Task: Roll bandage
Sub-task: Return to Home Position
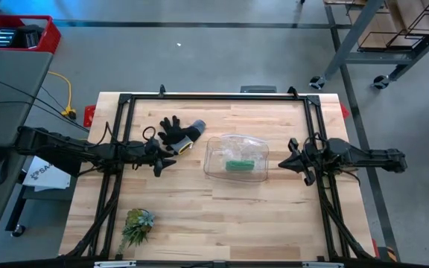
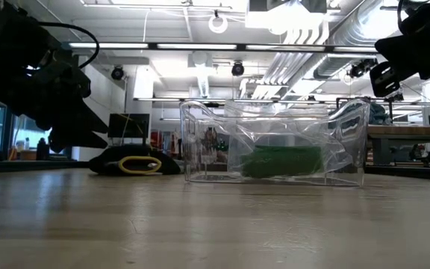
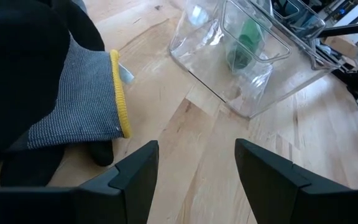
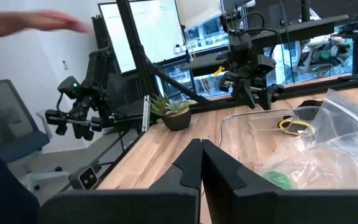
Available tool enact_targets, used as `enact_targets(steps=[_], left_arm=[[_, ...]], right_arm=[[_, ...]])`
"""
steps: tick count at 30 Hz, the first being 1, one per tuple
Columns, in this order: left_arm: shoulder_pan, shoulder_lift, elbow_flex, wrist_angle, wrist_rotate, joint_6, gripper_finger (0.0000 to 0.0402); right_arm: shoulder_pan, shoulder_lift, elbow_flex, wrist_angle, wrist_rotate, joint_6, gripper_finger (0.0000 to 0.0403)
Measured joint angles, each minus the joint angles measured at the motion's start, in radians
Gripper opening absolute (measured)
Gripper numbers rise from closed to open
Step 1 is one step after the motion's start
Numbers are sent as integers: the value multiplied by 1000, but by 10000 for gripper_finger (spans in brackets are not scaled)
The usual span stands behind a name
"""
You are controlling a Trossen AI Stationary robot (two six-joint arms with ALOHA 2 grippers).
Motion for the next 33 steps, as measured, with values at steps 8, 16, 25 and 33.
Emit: enact_targets(steps=[8, 16, 25, 33], left_arm=[[0, 0, 0, 0, 0, 0, 206], [-5, -294, 0, -184, 0, 0, 206], [-4, -678, 1, -275, -26, 226, 206], [-8, -793, 1, -314, 14, 540, 206]], right_arm=[[0, 0, 0, 0, 0, 0, 0], [0, 0, 0, 0, 2, 0, 0], [0, 0, 0, 0, 2, 0, 0], [0, 0, 0, 0, 1, 0, 0]])
